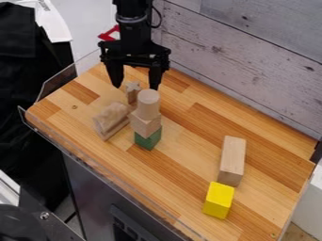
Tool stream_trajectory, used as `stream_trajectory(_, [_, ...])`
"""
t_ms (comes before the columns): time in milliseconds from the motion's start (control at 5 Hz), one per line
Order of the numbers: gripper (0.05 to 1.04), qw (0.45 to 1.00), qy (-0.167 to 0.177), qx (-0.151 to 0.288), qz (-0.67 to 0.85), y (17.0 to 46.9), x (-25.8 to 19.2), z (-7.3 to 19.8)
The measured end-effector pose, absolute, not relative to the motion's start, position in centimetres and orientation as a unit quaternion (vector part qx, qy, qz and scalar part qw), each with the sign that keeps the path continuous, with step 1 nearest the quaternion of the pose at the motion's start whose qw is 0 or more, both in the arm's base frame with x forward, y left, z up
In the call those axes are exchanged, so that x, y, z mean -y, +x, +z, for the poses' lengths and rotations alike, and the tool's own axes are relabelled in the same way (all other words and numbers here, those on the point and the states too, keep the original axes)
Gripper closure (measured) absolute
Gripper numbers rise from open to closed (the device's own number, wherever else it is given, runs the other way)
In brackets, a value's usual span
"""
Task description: Take the plus and put it on the cylinder
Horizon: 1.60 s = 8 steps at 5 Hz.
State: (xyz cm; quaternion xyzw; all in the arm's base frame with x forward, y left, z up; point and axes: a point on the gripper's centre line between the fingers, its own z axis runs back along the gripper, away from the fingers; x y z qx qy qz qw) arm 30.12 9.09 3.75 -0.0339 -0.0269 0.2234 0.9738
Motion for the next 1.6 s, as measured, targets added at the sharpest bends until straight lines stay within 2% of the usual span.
stream_trajectory(200, [0.083, 0.967, -0.040, 0.012, 0.253, 30.4, -10.0, 3.0])
stream_trajectory(1000, [0.083, 0.945, -0.023, -0.008, 0.326, 31.1, -11.6, 1.7])
stream_trajectory(1600, [0.083, 0.941, -0.026, -0.008, 0.337, 31.6, -11.7, 0.7])
